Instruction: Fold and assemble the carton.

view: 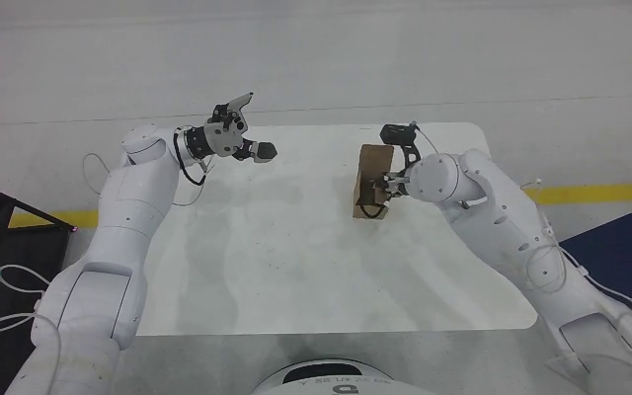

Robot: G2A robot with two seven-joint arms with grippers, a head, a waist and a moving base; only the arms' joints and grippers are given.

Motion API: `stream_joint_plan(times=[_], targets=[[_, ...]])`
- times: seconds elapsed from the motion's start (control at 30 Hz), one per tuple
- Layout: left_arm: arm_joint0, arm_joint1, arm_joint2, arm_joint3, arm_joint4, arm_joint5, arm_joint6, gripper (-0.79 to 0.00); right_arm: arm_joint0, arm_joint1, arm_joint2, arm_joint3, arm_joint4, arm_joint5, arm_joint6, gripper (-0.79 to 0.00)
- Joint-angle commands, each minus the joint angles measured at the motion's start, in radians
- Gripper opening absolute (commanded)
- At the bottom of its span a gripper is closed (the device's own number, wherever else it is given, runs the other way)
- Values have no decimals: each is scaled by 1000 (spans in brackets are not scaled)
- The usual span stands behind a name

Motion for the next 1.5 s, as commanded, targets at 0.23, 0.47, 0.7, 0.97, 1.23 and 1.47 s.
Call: stream_joint_plan(times=[0.23, 0.47, 0.7, 0.97, 1.23, 1.47], targets=[[14, 13, 53, -97, 186, -1, 57, 0, -157, 15, 185, 74, 356, -311, -127, -160], [40, 33, 106, -205, 335, 80, 11, 0, -216, 24, 275, 130, 525, -533, -109, 0], [48, 35, 114, -222, 372, 70, 43, 0, -216, 24, 275, 130, 525, -533, -109, 0], [23, 44, 317, -424, 761, 299, 230, 0, -236, 19, 283, 166, 630, -648, -111, 0], [-14, -14, 438, -526, 764, 329, 399, 0, -216, 10, 258, 222, 613, -652, -150, 0], [-96, -88, 563, -409, 763, 353, 441, 0, -262, 17, 297, 228, 649, -723, -157, 0]])
